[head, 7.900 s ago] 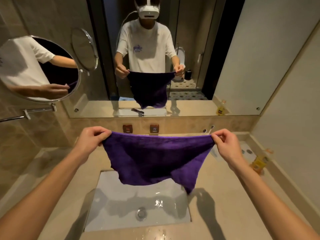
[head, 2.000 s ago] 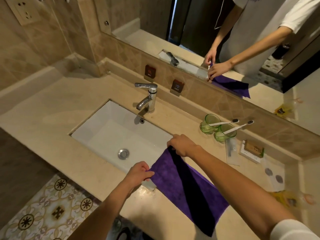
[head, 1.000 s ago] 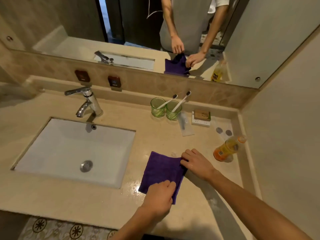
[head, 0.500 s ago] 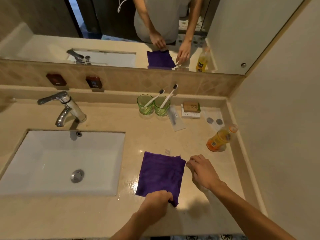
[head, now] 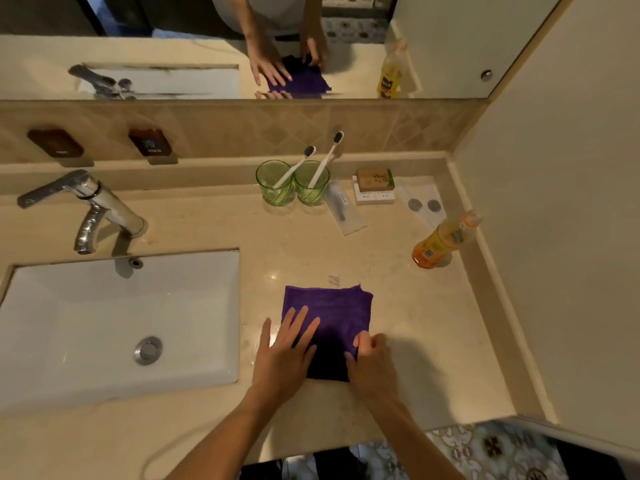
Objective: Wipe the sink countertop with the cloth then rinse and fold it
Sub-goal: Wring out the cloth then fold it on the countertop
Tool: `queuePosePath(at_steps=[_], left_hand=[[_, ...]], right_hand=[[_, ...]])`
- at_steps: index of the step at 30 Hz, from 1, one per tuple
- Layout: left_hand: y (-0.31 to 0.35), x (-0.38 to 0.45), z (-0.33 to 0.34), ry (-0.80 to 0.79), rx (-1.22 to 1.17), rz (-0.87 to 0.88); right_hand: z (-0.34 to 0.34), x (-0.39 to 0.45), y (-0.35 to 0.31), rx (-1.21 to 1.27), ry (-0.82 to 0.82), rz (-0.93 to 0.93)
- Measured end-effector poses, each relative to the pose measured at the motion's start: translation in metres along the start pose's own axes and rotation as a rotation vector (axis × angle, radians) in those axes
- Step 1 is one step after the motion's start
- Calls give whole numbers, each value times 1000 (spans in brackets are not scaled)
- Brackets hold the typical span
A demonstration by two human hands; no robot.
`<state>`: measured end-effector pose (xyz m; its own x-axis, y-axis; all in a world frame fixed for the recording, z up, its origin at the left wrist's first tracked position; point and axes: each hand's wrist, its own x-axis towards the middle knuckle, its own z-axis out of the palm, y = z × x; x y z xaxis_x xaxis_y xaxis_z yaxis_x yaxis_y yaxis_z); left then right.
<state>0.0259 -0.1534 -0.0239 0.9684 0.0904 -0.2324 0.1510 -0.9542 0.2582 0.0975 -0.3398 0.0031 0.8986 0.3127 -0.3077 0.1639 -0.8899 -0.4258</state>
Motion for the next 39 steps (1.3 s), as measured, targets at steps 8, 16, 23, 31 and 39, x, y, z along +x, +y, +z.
queuePosePath(at_steps=[8,16,23,31,39], left_hand=[[-23,-3,-2,-23,51,72],[-24,5,-2,200,48,138],[12,37,7,352,-274,32],[2,34,38,325,-146,-43],[-9,-19,45,273,-78,-213]], right_hand=[[-13,-9,11,238,-52,87],[-15,-12,17,60,-58,142],[10,32,-54,154,286,-140],[66,33,-31,-159,244,-191],[72,4,-37,-247,104,-315]])
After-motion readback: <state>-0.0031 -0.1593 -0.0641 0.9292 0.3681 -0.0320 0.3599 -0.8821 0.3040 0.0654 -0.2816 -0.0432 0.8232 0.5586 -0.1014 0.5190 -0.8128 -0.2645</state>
